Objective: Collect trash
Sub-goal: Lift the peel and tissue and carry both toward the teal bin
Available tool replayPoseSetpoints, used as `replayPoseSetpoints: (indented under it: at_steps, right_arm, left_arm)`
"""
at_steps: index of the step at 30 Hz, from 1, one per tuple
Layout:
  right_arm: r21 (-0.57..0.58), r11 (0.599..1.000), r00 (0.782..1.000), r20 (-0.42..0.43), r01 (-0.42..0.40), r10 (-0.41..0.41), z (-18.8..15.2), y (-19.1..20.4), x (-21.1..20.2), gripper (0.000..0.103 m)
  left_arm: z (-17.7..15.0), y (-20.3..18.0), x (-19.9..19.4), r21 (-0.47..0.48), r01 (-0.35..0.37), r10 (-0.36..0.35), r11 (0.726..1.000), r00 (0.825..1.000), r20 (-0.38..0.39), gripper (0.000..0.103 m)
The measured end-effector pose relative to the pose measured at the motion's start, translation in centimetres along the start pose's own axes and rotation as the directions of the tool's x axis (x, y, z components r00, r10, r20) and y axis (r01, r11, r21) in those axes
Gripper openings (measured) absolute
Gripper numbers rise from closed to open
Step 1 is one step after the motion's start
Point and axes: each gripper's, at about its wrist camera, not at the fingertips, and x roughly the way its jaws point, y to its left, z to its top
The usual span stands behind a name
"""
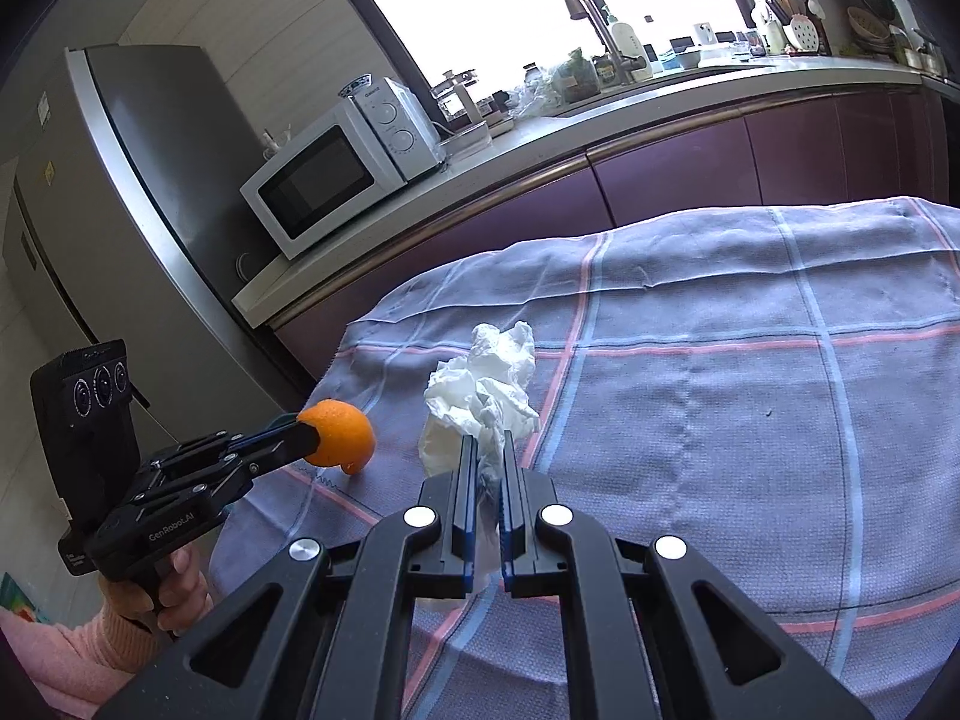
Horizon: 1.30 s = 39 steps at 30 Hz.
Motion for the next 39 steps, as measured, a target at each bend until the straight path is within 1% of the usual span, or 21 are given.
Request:
replayPoseSetpoints:
  at_steps: [4, 12, 21, 26, 32, 39]
  right_arm:
    - [-0.016, 1.000, 1.000, -0.012, -0.016, 0.016, 0.0, 1.0, 0.6, 0.005]
    - [-0.041, 0.999, 0.999, -0.034, -0.036, 0.034, 0.0, 2.5, 1.6, 0.005]
    - [-0.062, 0.997, 0.998, -0.048, -0.051, 0.048, -0.1, 3.8, 2.2, 0.005]
    - [-0.068, 0.996, 0.997, -0.055, -0.056, 0.052, -0.1, 4.2, 2.5, 0.005]
    - [-0.075, 0.995, 0.996, -0.063, -0.064, 0.060, -0.2, 4.9, 2.9, 0.005]
    - [-0.087, 0.993, 0.994, -0.071, -0.084, 0.078, -0.3, 5.6, 3.4, 0.005]
  left_arm:
    - [-0.3, 0.9, -1.0, -0.018, -0.019, 0.020, 1.000, 1.000, 0.011, 0.007]
    - [-0.9, 2.0, -2.6, -0.020, -0.060, 0.061, 0.998, 0.997, 0.040, 0.007]
    - [-1.7, 3.0, -4.0, -0.042, -0.068, 0.070, 0.997, 0.995, 0.064, 0.007]
    - [-2.3, 3.4, -5.0, -0.035, -0.097, 0.100, 0.995, 0.991, 0.089, 0.006]
    - [-2.8, 3.8, -5.7, -0.030, -0.120, 0.122, 0.992, 0.987, 0.100, 0.006]
    - [-3.3, 4.6, -6.6, -0.045, -0.145, 0.149, 0.988, 0.981, 0.123, 0.006]
